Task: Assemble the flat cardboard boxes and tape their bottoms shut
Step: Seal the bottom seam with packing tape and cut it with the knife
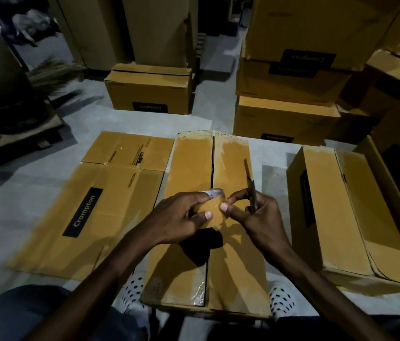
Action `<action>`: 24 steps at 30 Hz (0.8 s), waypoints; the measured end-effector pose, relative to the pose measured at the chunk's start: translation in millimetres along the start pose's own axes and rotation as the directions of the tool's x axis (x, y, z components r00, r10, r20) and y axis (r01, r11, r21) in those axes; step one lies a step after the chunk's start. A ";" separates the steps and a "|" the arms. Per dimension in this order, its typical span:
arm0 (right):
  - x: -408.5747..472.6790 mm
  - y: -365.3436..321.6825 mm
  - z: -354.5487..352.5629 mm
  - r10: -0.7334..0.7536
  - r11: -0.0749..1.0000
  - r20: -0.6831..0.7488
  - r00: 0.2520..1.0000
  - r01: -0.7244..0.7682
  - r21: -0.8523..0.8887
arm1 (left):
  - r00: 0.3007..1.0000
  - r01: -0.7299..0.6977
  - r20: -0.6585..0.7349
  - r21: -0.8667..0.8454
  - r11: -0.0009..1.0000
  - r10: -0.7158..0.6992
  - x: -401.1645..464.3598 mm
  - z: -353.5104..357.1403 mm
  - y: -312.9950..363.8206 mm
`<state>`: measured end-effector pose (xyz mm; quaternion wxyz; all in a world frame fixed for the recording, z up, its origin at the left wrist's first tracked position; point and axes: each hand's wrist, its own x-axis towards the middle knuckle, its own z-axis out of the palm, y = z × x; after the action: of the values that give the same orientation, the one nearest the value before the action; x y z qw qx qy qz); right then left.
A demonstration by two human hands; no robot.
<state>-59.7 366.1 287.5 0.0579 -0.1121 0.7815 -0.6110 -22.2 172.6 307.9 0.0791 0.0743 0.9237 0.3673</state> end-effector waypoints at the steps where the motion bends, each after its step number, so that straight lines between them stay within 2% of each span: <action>1: -0.1 1.1 0.6 0.000 1.000 0.005 1.000 0.000 -0.007 | 1.000 0.011 0.006 0.001 1.000 -0.011 -0.2 0.1 0.5; 7: 2.1 -8.4 -2.0 -0.040 0.999 0.086 0.995 0.037 0.034 | 0.997 0.011 -0.082 -0.015 1.000 -0.013 3.1 2.9 -2.7; 11: 1.6 -15.0 -4.0 0.064 0.991 0.162 0.985 -0.082 0.107 | 0.989 0.026 -0.147 -0.006 1.000 -0.027 4.3 1.8 -4.2; 15: 3.2 -16.5 -5.9 0.111 0.990 0.183 0.977 -0.124 0.064 | 0.978 0.034 -0.208 0.035 0.999 -0.026 6.0 3.0 -6.6; 24: 14.6 -15.5 -11.7 0.267 0.929 0.186 0.946 -0.304 0.211 | 0.965 0.069 -0.247 -0.070 0.995 -0.084 12.2 6.1 -10.5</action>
<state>-74.8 370.0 306.0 0.2195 -0.0360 0.7041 -0.6744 -33.8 171.5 295.2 -0.0213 -0.0107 0.9170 0.3982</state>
